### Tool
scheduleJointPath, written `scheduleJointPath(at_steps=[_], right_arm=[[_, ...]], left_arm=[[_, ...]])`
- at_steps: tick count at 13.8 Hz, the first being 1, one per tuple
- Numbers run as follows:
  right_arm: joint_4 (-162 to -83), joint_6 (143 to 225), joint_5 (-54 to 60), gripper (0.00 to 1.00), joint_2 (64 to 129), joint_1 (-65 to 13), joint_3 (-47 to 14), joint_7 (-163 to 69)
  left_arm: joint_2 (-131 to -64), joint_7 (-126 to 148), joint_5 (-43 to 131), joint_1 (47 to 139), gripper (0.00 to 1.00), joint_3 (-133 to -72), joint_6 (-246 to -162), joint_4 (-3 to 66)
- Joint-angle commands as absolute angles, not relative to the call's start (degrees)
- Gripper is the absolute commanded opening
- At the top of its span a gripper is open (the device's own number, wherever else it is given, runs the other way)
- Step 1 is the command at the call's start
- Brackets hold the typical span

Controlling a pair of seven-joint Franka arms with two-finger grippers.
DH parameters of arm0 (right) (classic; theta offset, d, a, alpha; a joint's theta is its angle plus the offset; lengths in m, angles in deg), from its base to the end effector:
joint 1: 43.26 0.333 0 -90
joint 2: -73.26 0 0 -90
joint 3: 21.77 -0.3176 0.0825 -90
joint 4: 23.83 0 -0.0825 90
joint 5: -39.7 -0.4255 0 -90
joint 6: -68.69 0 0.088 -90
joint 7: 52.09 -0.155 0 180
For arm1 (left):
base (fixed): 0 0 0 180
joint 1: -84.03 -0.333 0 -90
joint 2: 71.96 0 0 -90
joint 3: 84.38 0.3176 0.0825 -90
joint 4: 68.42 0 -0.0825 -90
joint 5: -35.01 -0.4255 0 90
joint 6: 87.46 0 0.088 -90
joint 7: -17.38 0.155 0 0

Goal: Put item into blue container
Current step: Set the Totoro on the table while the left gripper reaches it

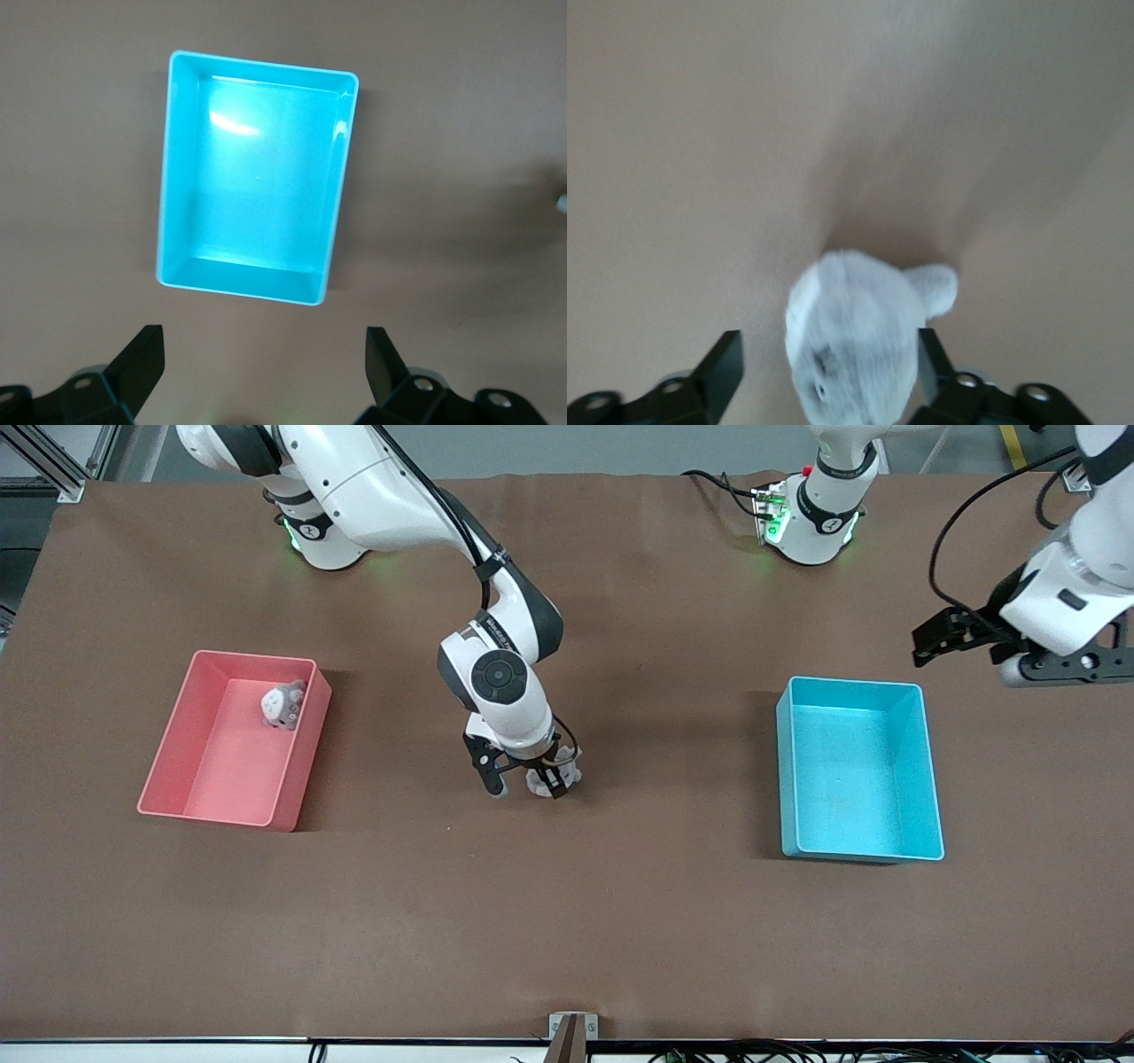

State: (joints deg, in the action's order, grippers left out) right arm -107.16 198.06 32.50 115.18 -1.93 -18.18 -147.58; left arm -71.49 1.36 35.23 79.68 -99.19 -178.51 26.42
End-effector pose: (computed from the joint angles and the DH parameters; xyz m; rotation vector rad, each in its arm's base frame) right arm 0.5985 0.4813 0.1887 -2.6267 1.5506 0.0376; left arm 0.5794 -0.1080 0.5411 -3.1250 -0.1521 0.0893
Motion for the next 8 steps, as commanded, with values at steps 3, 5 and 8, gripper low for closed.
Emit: scheduleJointPath(at_steps=[3,5,8], right_arm=[[-107.1,179.9,32.9,1.0,104.7,-10.4,-18.8,-129.3],[-108.2,174.3,33.0,1.0,100.9,-14.2,-18.7,-121.2],[-114.9,172.4,33.0,1.0,93.4,-20.5,-18.7,-107.2]], left_arm=[[-80.2,-21.6,35.0,81.3,1.0,-108.7,-186.6,26.0],[-84.2,-30.3,34.7,85.3,1.0,-109.3,-191.6,26.0],[-90.9,-46.6,34.6,92.2,1.0,-109.2,-200.7,25.4]])
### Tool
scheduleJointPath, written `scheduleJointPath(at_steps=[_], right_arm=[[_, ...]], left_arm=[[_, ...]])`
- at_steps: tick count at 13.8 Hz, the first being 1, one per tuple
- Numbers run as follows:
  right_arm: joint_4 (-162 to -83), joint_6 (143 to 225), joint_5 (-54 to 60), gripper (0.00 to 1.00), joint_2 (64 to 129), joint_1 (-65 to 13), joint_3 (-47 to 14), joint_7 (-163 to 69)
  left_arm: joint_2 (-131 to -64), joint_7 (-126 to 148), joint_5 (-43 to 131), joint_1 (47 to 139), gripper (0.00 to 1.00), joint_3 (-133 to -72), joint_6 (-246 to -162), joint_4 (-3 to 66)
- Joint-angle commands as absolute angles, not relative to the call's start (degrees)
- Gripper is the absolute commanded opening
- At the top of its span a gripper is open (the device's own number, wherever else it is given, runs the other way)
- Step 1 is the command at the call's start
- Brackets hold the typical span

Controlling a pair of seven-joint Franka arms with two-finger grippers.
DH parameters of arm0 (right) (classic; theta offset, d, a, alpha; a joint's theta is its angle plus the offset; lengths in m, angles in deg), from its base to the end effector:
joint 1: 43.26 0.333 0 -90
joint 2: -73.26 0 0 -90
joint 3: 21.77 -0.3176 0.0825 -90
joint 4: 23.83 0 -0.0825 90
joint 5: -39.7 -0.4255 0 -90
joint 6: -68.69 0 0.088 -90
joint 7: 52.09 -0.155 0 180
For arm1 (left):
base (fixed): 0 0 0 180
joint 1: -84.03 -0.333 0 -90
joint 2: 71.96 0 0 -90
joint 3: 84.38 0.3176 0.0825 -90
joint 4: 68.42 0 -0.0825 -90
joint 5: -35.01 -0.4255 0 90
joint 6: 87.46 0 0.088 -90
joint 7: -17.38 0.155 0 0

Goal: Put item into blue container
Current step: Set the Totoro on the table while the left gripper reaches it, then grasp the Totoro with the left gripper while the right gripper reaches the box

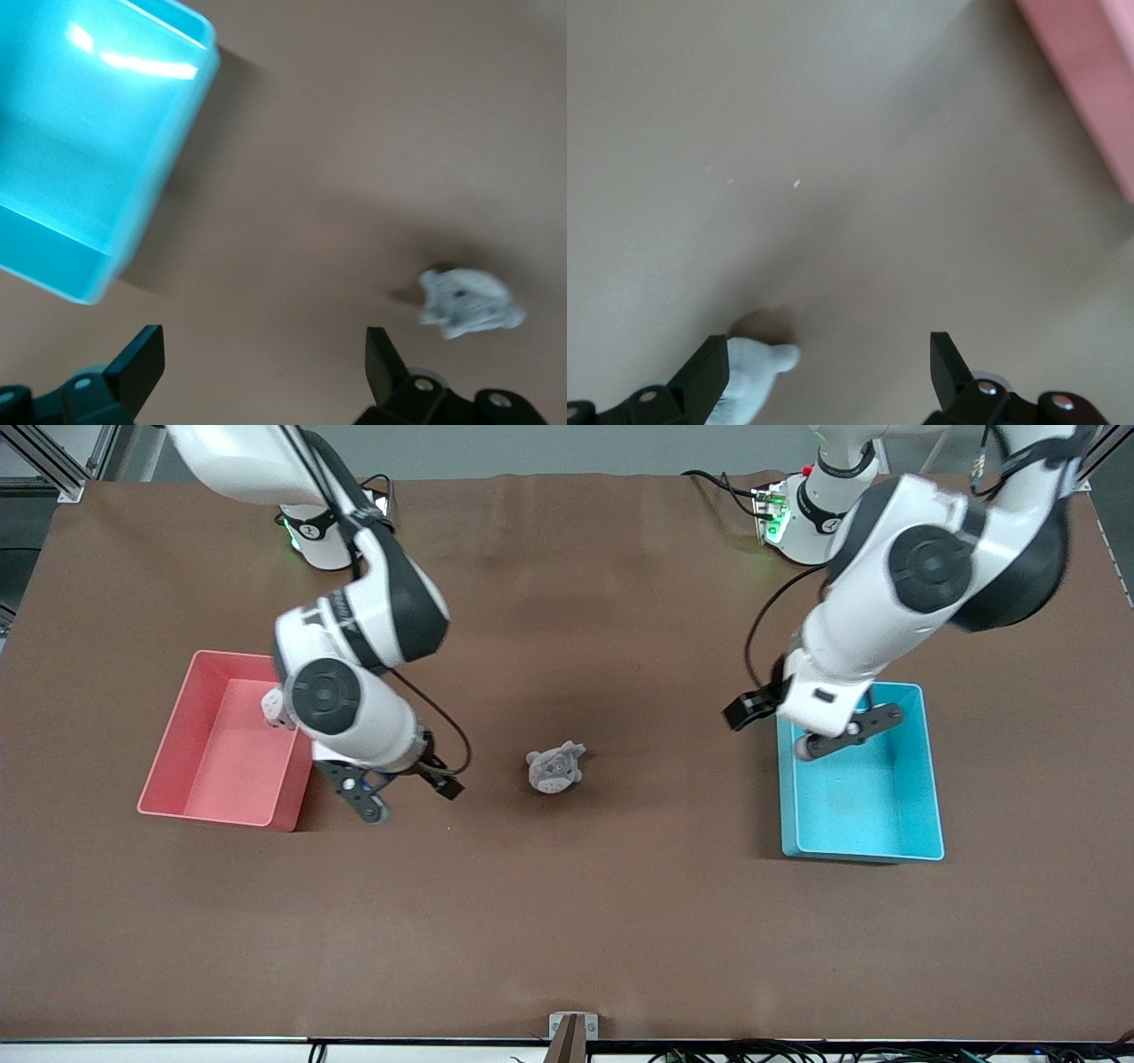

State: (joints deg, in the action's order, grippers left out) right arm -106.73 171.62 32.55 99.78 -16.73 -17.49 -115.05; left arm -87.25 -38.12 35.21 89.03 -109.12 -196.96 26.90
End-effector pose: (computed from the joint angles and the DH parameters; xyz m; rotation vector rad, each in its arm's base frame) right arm 0.6527 0.2915 0.3539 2.9108 -1.1279 -0.2198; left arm 0.5934 -0.3199 0.4038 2.9705 0.7026 -0.1124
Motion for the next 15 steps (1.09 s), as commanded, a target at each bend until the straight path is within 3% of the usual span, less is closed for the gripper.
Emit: scheduleJointPath(at_steps=[1,4,8,15], right_arm=[[-117.9,172.4,33.0,1.0,90.7,-22.8,-18.7,-101.7],[-127.5,172.8,33.0,1.0,83.4,-30.8,-18.7,-85.7],[-135.3,173.6,33.5,1.0,77.9,-39.3,-18.6,-68.7],[-155.2,192.3,33.6,1.0,72.6,-47.6,-18.6,-47.2]], left_arm=[[-93.5,-52.0,34.5,94.7,1.0,-108.9,-203.8,24.8],[-102.3,-71.7,29.6,101.2,1.0,-108.8,-211.5,21.2],[-113.6,-95.1,20.8,108.2,1.0,-108.6,-214.7,13.4],[-118.1,-117.0,19.0,116.2,1.0,-101.9,-225.6,13.1]])
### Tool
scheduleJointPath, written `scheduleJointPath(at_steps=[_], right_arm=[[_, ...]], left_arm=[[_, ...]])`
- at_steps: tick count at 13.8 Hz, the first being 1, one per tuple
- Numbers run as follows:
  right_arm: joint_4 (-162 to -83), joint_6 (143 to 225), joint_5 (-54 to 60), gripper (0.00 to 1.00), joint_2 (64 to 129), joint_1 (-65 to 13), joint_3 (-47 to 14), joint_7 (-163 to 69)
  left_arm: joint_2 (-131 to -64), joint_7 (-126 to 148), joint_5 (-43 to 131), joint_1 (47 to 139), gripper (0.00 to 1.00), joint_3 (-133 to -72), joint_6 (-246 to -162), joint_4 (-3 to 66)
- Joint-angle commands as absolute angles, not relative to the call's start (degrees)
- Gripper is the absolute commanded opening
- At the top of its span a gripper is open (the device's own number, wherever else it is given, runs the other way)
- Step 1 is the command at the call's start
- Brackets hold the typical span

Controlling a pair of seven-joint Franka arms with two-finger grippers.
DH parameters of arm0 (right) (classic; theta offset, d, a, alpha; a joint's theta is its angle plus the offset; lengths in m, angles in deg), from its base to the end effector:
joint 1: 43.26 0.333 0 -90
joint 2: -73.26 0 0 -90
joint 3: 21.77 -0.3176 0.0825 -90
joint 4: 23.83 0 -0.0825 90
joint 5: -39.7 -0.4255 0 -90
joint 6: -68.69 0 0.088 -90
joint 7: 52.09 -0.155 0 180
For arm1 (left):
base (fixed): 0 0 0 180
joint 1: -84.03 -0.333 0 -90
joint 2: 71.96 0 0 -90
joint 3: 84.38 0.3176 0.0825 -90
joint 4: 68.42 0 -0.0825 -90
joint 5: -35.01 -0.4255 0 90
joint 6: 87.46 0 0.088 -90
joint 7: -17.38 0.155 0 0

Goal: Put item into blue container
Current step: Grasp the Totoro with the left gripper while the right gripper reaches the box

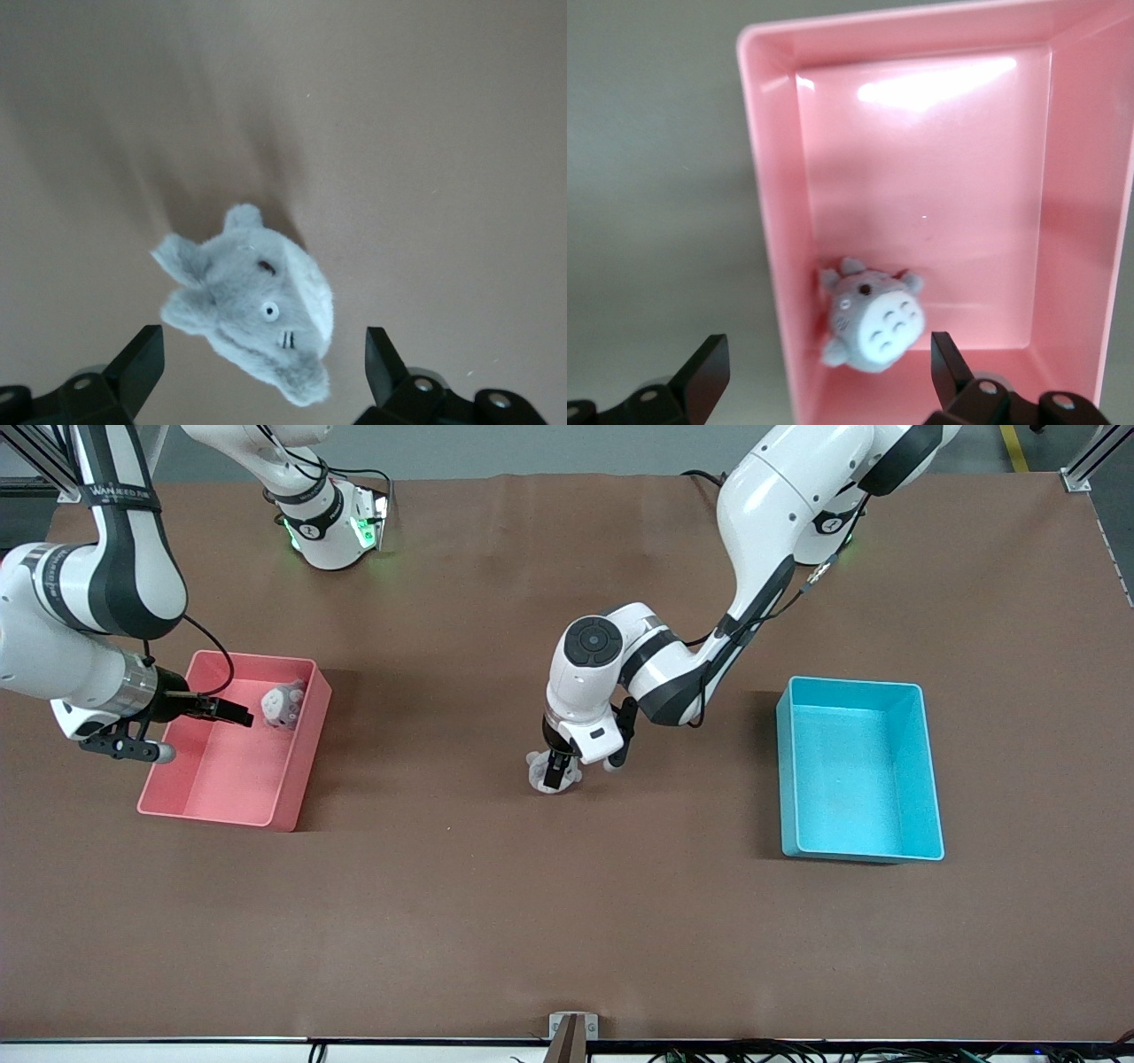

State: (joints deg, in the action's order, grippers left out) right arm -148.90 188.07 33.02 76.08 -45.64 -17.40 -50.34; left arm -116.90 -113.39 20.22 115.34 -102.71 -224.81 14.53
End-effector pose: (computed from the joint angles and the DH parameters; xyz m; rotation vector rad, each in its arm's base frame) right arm 0.5464 -0.0540 0.2842 -3.0213 0.2304 0.2138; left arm 0.5450 -0.5673 0.1877 2.2850 1.8383 -0.0319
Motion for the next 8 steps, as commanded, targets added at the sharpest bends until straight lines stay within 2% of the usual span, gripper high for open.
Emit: scheduleJointPath(at_steps=[1,5,8], right_arm=[[-157.6,195.1,33.6,1.0,72.6,-47.6,-18.6,-47.0],[-166.7,206.7,33.6,1.0,73.0,-47.5,-18.6,-47.0],[-169.6,210.7,33.6,1.0,74.0,-47.6,-18.7,-47.2]], left_arm=[[-118.5,-118.6,19.0,116.5,1.0,-101.7,-226.1,13.1],[-119.6,-121.0,18.9,117.4,1.0,-100.4,-227.9,13.1],[-120.4,-120.7,18.9,118.6,1.0,-99.2,-229.1,13.1]])
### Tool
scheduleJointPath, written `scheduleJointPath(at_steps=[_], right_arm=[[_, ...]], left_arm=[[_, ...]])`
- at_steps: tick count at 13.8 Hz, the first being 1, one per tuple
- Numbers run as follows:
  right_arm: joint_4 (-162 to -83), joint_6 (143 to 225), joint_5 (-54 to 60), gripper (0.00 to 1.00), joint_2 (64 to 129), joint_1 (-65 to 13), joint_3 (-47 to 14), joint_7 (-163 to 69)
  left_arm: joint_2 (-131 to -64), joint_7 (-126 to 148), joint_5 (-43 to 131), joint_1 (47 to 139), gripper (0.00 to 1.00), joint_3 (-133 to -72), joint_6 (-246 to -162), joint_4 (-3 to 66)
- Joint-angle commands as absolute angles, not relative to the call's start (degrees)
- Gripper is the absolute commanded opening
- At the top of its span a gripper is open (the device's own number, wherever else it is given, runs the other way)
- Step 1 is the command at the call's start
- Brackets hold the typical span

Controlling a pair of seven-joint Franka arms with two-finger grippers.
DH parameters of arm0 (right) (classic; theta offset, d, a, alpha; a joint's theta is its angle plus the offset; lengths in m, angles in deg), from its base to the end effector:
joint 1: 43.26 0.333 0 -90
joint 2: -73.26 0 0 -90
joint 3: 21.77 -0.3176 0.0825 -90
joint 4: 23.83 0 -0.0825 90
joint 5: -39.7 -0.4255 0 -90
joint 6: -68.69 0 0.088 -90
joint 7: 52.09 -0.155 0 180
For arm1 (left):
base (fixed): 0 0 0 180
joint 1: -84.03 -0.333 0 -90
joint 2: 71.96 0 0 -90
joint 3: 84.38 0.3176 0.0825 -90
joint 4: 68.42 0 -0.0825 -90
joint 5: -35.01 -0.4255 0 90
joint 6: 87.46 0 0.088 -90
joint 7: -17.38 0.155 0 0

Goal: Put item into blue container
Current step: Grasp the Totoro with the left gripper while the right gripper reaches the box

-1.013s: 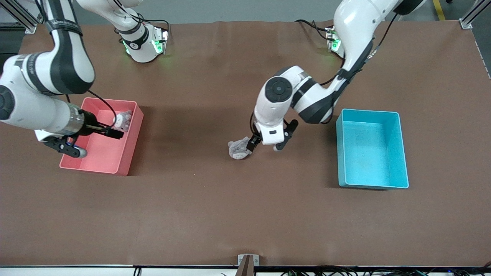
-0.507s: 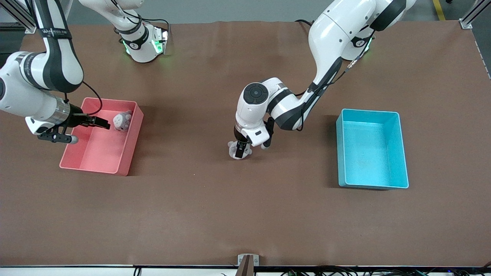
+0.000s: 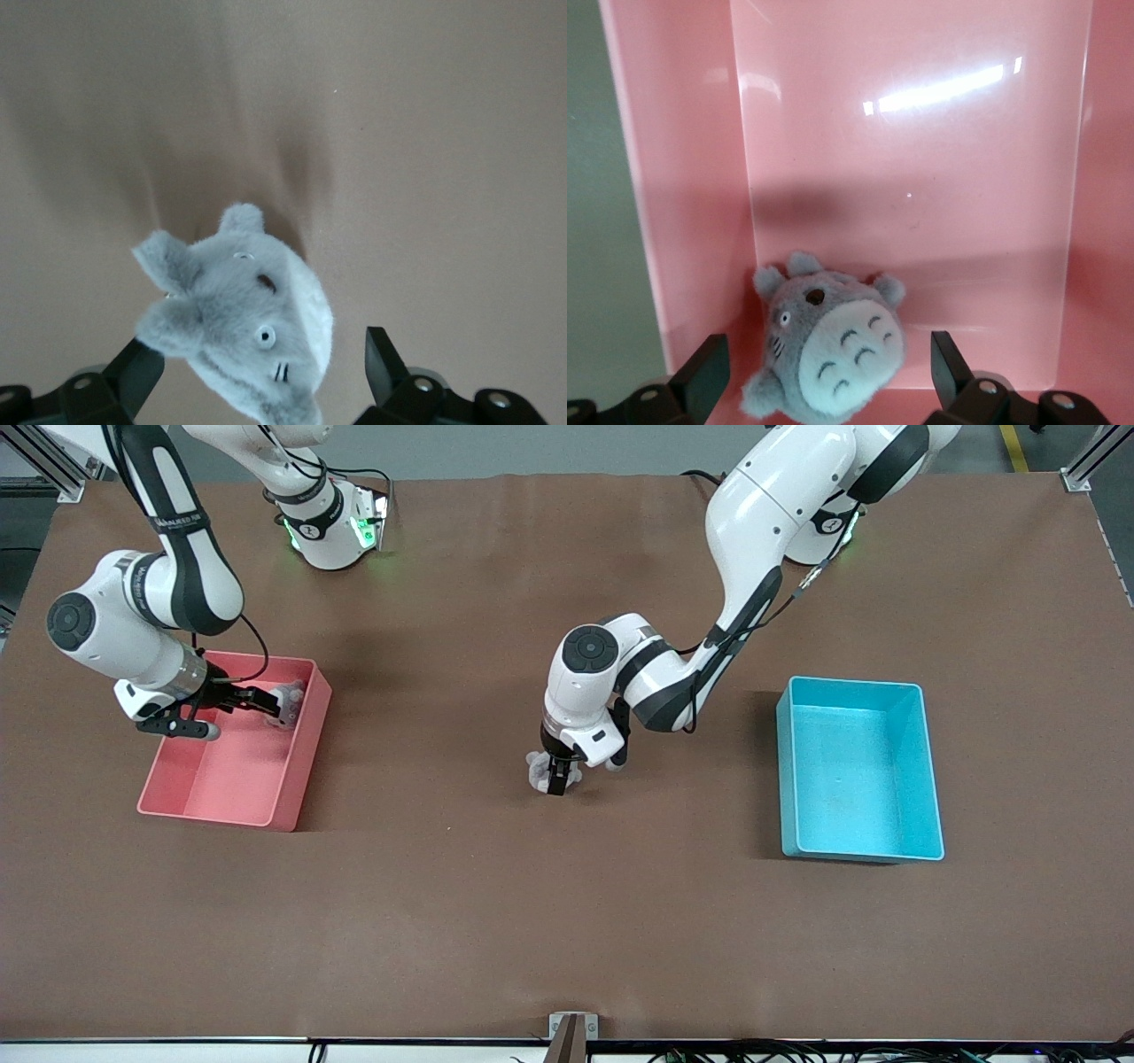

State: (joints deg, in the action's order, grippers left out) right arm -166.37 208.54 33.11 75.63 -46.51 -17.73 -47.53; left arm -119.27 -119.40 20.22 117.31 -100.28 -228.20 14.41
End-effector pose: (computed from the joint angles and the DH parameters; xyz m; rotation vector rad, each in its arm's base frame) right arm 0.4784 -0.0578 0.1842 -3.0557 0.2126 0.1235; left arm 0.5446 -0.5690 0.1584 2.1826 1.9419 -0.0296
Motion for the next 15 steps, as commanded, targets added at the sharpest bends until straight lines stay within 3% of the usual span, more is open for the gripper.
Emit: scheduleJointPath(at_steps=[1,2,8,9,11,13,14,15], right_arm=[[-170.7,212.1,33.5,1.0,74.8,-47.7,-18.7,-47.2],[-171.7,214.0,33.3,1.0,75.6,-47.6,-18.7,-47.3],[-172.5,217.4,32.2,1.0,80.6,-48.4,-18.8,-47.4],[-172.5,217.9,32.1,1.0,81.3,-48.4,-18.8,-47.4],[-172.5,217.9,32.0,0.99,81.7,-48.5,-18.8,-47.5],[-172.4,217.8,32.0,0.9,81.6,-48.4,-18.8,-47.6],[-172.3,217.7,32.0,0.8,81.6,-48.4,-18.8,-47.6],[-172.2,217.5,32.0,0.63,81.5,-48.4,-18.8,-47.6]], left_arm=[[-120.5,-120.3,18.6,118.7,1.0,-99.2,-229.1,13.1],[-120.7,-120.3,18.1,118.7,0.93,-99.2,-229.1,13.1],[-120.9,-119.2,16.5,118.7,0.07,-99.2,-229.1,13.1],[-120.3,-118.3,16.4,118.4,0.01,-99.2,-228.7,13.1],[-118.2,-115.0,16.2,117.9,0.0,-99.1,-226.9,13.1],[-115.1,-107.6,16.2,117.4,0.0,-98.7,-221.7,13.1],[-112.3,-100.6,16.2,115.7,0.0,-98.6,-218.4,13.4],[-110.0,-94.1,16.3,114.2,0.0,-98.8,-215.9,13.5]])
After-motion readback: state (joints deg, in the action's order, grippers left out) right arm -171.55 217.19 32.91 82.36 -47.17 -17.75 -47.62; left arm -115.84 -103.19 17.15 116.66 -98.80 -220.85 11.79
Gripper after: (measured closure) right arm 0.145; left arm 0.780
